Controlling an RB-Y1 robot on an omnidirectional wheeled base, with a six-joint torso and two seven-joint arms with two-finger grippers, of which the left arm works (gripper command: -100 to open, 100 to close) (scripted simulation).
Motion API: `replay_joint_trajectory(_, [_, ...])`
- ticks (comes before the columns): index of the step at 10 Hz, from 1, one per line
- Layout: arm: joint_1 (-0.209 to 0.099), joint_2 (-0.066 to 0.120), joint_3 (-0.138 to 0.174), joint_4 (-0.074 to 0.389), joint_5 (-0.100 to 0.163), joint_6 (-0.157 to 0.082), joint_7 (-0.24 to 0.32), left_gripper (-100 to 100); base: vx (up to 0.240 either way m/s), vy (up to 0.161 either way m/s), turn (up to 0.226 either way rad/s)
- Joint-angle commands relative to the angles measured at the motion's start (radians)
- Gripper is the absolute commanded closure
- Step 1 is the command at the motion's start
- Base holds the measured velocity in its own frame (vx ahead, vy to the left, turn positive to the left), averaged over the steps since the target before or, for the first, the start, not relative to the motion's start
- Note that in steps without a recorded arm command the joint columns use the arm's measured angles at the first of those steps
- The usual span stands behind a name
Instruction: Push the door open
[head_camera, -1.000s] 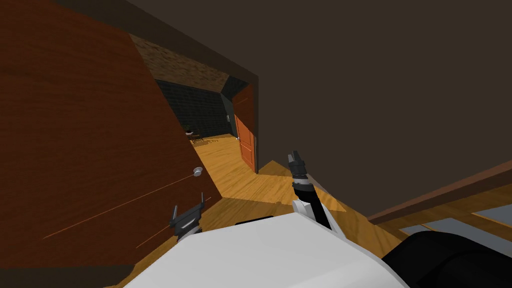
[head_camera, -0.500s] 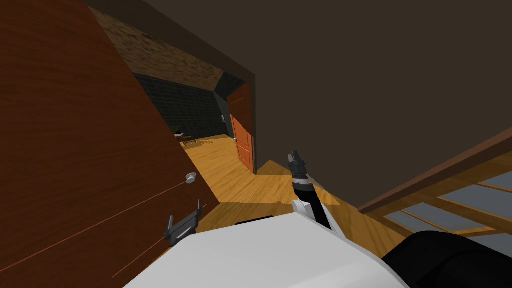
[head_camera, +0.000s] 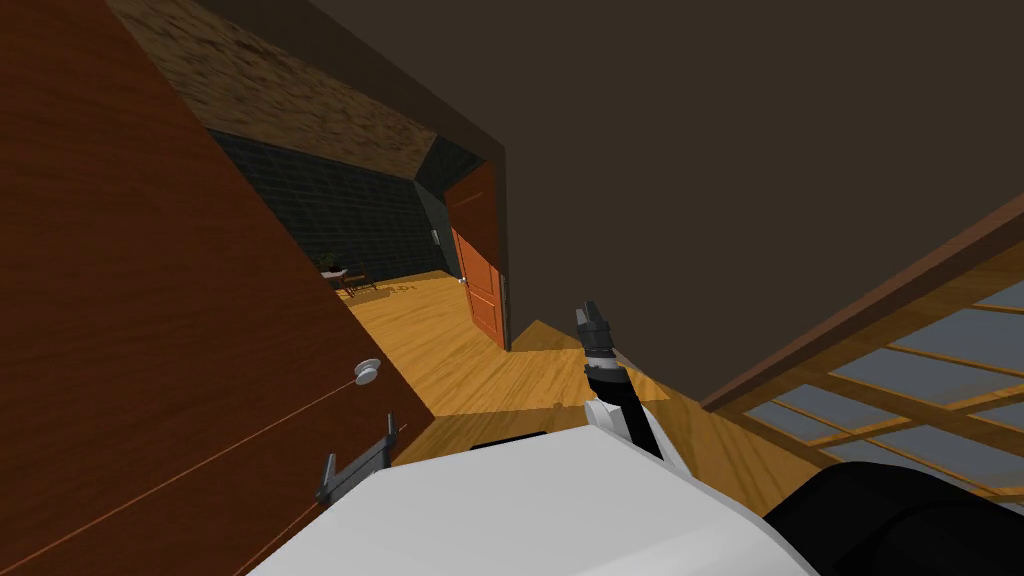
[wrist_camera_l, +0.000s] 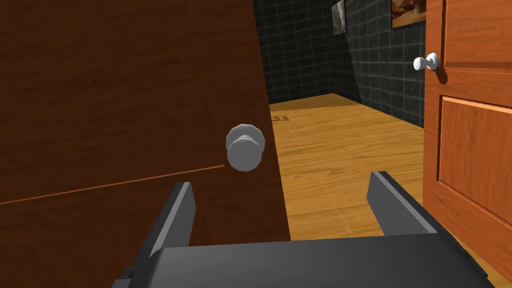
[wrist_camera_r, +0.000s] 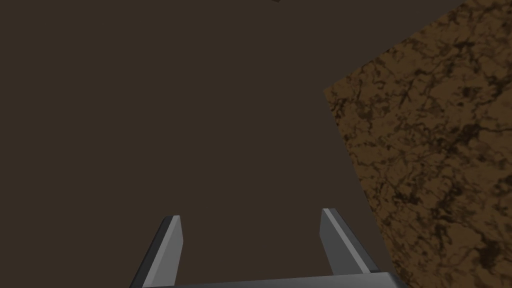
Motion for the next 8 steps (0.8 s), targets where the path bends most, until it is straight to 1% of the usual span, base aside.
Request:
replay_joint_trajectory(1, [0.002,0.005,-0.007,0.024,0.028,-0.016,0.023,-100,0.066,0.074,-0.133])
replay_joint_trajectory(2, [0.004,0.010,-0.015,0.055,0.060,-0.035,0.048,-100,0.084,0.086,-0.258])
replay_joint_trajectory(3, [0.004,0.012,-0.020,0.070,0.077,-0.044,0.061,-100,0.095,0.104,-0.177])
replay_joint_trajectory(4, [0.005,0.014,-0.023,0.083,0.091,-0.052,0.072,-100,0.076,0.101,-0.099])
replay_joint_trajectory(5, [0.006,0.018,-0.030,0.109,0.119,-0.068,0.094,-100,0.066,0.109,-0.149])
replay_joint_trajectory(6, [0.006,0.018,-0.030,0.109,0.119,-0.068,0.094,-100,0.043,0.081,-0.082])
replay_joint_trajectory(8, [0.009,0.026,-0.044,0.158,0.172,-0.098,0.135,-100,0.068,0.090,-0.175])
